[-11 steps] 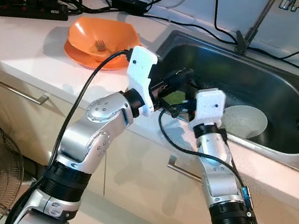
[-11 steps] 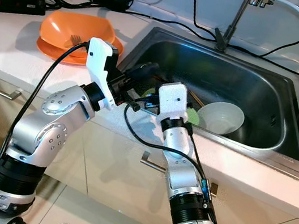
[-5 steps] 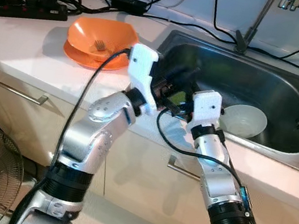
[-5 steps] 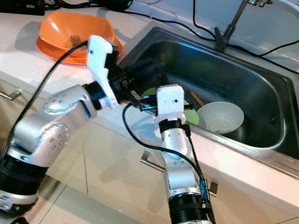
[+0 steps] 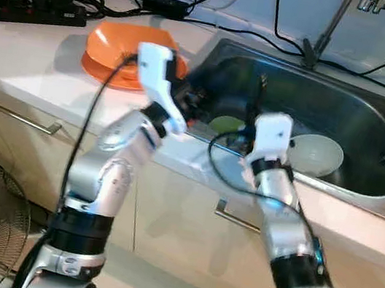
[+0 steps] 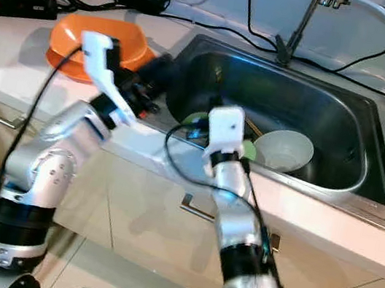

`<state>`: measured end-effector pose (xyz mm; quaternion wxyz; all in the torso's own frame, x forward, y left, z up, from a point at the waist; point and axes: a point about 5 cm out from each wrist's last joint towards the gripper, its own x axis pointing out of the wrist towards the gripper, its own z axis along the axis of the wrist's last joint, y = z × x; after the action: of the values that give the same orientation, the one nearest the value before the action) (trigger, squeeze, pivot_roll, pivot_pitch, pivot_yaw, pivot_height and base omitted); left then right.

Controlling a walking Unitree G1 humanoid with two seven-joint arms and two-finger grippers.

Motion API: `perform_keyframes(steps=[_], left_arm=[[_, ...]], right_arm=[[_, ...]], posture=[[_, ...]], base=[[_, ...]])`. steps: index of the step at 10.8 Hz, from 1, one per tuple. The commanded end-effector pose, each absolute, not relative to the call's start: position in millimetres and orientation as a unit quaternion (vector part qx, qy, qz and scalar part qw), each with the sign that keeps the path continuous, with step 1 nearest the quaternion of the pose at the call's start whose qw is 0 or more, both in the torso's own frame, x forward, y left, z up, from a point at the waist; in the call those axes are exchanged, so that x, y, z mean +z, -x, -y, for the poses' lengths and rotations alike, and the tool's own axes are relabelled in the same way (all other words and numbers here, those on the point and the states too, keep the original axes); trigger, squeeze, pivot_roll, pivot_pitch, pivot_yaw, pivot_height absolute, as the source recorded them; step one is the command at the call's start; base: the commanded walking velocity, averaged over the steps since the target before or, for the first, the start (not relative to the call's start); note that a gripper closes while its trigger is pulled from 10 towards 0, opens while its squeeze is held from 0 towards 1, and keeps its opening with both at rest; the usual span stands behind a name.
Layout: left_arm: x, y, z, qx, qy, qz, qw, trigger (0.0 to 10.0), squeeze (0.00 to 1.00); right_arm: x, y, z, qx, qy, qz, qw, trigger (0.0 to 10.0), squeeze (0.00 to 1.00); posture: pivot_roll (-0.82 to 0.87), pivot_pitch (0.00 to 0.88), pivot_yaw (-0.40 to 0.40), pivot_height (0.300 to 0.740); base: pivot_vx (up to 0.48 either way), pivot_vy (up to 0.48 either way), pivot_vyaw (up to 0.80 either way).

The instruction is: Kitchen organization

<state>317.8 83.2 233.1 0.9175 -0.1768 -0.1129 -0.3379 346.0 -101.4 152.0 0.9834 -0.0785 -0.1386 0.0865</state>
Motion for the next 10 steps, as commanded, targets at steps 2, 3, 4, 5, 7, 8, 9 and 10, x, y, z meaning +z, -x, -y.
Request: perform_keyframes(steps=[2, 3, 4, 5, 7, 8, 9, 10], left_arm=[[223, -320, -84, -0.321, 0.140, 0.095, 0.932, 10.0, 0.00], [213, -320, -83, -0.317, 0.109, 0.073, 0.939, 10.0, 0.00], [199, -320, -79, -0.317, 0.061, 0.040, 0.946, 10.0, 0.00], [191, -319, -77, -0.327, 0.024, 0.009, 0.945, 10.0, 0.00], [170, -313, -71, -0.339, 0.002, -0.033, 0.940, 10.0, 0.00], [168, -310, -70, -0.336, 0.005, -0.036, 0.941, 10.0, 0.00], [168, -310, -69, -0.334, 0.004, -0.042, 0.942, 10.0, 0.00], [168, -310, -69, -0.334, 0.004, -0.047, 0.941, 10.0, 0.00]], right_arm=[[160, -359, 114, 0.055, 0.056, 0.125, 0.989, 10.0, 0.00], [161, -369, 119, 0.042, 0.051, 0.102, 0.993, 10.0, 0.00], [161, -379, 125, 0.028, 0.034, 0.070, 0.997, 10.0, 0.00], [161, -386, 128, 0.022, 0.026, 0.044, 0.998, 10.0, 0.00], [155, -394, 131, 0.015, 0.032, -0.006, 0.999, 10.0, 0.00], [149, -396, 136, 0.003, 0.014, -0.039, 0.999, 10.0, 0.00], [146, -397, 139, -0.006, 0.011, -0.057, 0.998, 10.0, 0.00], [144, -397, 142, -0.012, 0.006, -0.071, 0.997, 10.0, 0.00]], posture=[[0.09, 0.031, -0.033, 0.740], [0.09, 0.030, -0.033, 0.740], [0.09, 0.028, -0.037, 0.740], [0.09, 0.029, -0.040, 0.740], [0.11, 0.029, -0.048, 0.740], [0.12, 0.028, -0.055, 0.740], [0.12, 0.026, -0.057, 0.740], [0.12, 0.024, -0.060, 0.740]], base=[[0.000, 0.000, 0.00], [0.000, 0.000, 0.00], [0.000, 0.000, 0.00], [0.000, 0.000, 0.00], [0.000, 0.000, 0.00], [0.000, 0.000, 0.00], [0.000, 0.000, 0.00], [0.000, 0.000, 0.00]])
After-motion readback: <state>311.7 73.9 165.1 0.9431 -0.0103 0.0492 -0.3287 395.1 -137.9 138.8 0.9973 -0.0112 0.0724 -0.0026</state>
